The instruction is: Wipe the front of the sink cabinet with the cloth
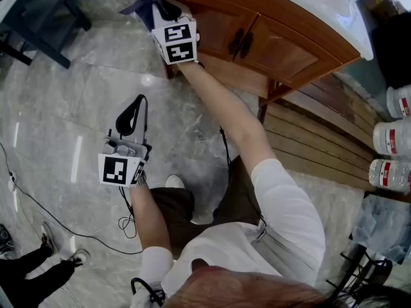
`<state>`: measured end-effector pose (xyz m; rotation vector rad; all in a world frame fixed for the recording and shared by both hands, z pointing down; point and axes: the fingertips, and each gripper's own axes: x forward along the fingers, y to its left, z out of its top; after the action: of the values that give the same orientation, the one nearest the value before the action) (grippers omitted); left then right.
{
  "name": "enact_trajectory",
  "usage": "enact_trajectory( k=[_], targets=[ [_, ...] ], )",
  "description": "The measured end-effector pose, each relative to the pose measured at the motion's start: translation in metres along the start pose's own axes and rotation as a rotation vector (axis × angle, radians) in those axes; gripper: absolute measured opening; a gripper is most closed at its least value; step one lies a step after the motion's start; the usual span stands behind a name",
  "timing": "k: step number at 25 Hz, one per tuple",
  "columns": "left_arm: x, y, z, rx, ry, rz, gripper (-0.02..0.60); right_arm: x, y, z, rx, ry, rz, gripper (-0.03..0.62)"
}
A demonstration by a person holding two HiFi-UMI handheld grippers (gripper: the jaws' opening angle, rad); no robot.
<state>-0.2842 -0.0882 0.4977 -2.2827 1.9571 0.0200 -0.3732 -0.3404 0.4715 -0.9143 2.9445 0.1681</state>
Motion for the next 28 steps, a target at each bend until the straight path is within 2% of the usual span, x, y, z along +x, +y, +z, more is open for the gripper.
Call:
enact_trajectory(
  k=[17, 28],
  targets=[
    [0.007, -0.006, -0.006, 0.007, 0.017, -0.035, 0.002, -0.074, -0.066, -0.019, -0.047, -0.016, -0.165, 0.042],
    [0.013, -0.015, -0.013, 0.004, 0.033, -0.062, 0.002, -0.133, -0.116, -0.016, -0.029, -0.039, -0.269, 0.041]
  ],
)
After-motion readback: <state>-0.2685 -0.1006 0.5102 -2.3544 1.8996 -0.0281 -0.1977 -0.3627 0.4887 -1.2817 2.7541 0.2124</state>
